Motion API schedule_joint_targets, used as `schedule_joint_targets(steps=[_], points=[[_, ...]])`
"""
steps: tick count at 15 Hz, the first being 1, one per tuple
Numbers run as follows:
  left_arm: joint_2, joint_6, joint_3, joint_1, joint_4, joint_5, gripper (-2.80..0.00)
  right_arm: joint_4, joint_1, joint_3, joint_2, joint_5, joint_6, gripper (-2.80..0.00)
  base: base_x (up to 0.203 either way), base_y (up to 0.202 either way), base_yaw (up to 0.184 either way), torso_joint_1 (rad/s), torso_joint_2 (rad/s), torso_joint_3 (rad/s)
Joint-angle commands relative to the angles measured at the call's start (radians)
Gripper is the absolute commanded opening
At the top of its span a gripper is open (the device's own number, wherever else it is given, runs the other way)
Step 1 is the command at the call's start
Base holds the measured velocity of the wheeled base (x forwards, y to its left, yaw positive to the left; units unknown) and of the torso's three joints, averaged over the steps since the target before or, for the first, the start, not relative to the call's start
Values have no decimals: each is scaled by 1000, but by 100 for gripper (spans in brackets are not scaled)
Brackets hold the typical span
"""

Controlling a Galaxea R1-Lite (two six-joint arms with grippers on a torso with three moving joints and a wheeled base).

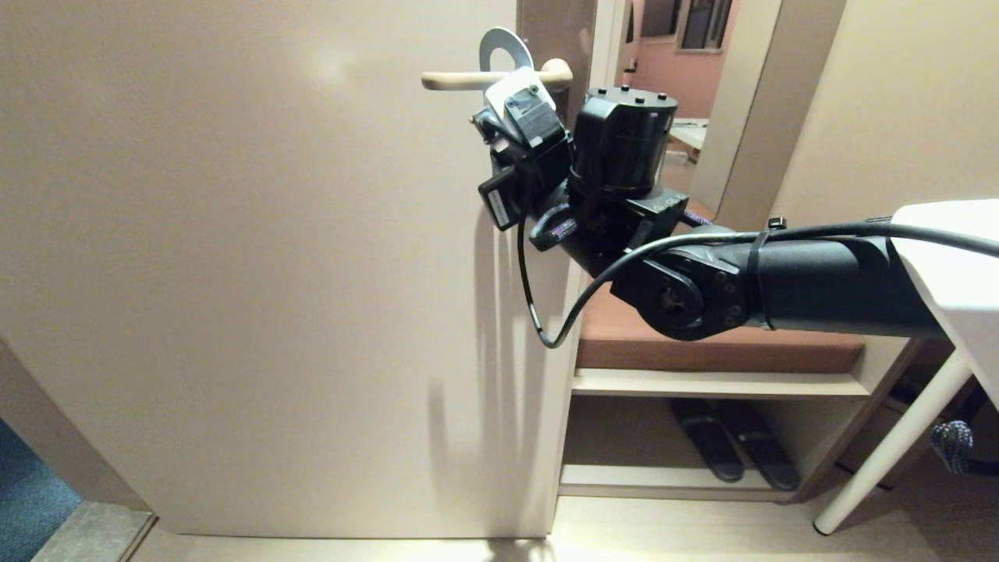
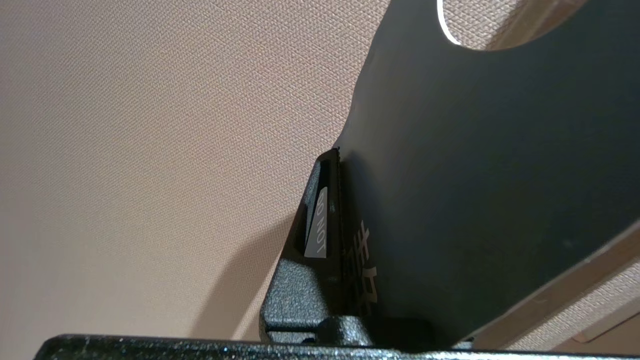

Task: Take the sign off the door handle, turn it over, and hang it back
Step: Take down the sign

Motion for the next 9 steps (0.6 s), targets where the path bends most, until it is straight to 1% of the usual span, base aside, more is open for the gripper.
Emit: schedule_joint_targets(steps=[1,5,9], points=[[0,-1,0,0,-1,0,-280,-3,0,-19,19,-2,-3,-280,0,0,0,0,0,0],[0,-1,0,0,-1,1,-280,-3,8,-94,57,-2,-3,-280,0,0,0,0,0,0],[0,-1,0,0,-1,1,-280,-3,22,-103,67,-2,-3,-280,0,0,0,0,0,0]])
